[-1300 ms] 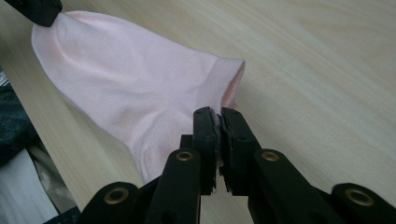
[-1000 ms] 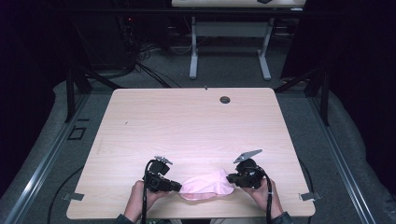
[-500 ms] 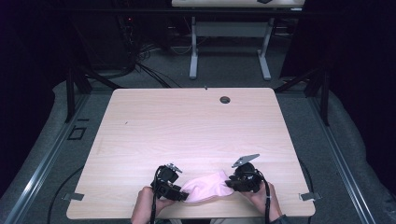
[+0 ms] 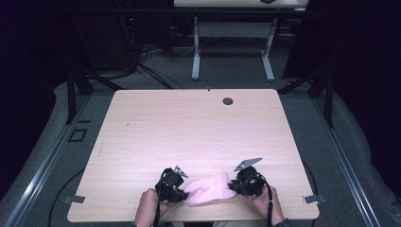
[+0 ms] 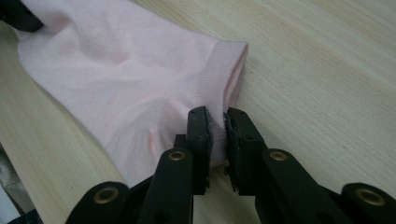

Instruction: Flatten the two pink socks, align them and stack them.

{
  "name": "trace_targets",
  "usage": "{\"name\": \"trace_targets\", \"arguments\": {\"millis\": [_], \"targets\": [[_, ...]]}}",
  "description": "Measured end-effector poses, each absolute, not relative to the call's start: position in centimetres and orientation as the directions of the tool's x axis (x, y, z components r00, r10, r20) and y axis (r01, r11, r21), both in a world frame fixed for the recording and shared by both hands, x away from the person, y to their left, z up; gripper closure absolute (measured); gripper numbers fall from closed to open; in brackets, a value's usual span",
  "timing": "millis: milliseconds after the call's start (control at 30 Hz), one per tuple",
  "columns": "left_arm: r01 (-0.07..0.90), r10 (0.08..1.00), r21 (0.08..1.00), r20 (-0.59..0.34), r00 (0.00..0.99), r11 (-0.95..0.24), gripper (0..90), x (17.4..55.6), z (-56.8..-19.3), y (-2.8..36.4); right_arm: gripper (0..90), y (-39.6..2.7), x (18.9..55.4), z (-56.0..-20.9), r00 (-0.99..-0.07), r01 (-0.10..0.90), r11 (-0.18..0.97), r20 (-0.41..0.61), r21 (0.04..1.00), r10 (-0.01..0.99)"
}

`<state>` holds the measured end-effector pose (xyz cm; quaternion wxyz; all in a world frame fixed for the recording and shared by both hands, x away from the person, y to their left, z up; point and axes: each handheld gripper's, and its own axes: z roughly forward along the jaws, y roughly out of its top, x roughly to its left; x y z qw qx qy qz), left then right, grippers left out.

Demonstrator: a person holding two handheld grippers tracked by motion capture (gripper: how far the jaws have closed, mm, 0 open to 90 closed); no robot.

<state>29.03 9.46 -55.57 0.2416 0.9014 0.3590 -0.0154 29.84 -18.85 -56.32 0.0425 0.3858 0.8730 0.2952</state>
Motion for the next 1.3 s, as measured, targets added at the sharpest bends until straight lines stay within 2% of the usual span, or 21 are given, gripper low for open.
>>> {"name": "trace_targets", "arguments": {"millis": [567,667,767,833,967,1167,1300], "targets": [[0.652,0.641,0.411,-0.187,0.745,-0.637,85.0,31.9,-55.4,10.0,79.9,-19.1,29.0,-56.4,-0.654,0.684,0.475,0.179,0.553,0.735],[0.659,0.643,0.402,-0.197,0.74,-0.636,81.9,32.0,-55.4,10.1,77.9,-19.2,29.1,-56.5,-0.649,0.689,0.468,0.183,0.554,0.738],[0.667,0.656,0.401,-0.189,0.731,-0.628,66.3,32.0,-55.3,10.4,71.9,-19.3,29.1,-56.4,-0.634,0.694,0.444,0.19,0.566,0.749],[0.677,0.666,0.409,-0.195,0.72,-0.612,53.5,31.9,-55.1,10.7,65.0,-19.5,29.1,-56.3,-0.631,0.693,0.437,0.189,0.574,0.753],[0.668,0.671,0.433,-0.175,0.721,-0.605,34.8,31.5,-54.5,11.2,51.3,-19.9,29.1,-55.9,-0.625,0.687,0.412,0.197,0.599,0.756],[0.659,0.694,0.486,-0.14,0.707,-0.573,17.3,31.0,-53.4,12.0,30.6,-20.7,29.2,-54.8,-0.631,0.661,0.396,0.186,0.637,0.754],[0.639,0.718,0.544,-0.093,0.689,-0.543,13.0,30.8,-52.0,12.9,17.3,-21.2,29.1,-53.7,-0.628,0.636,0.381,0.163,0.671,0.761]]}}
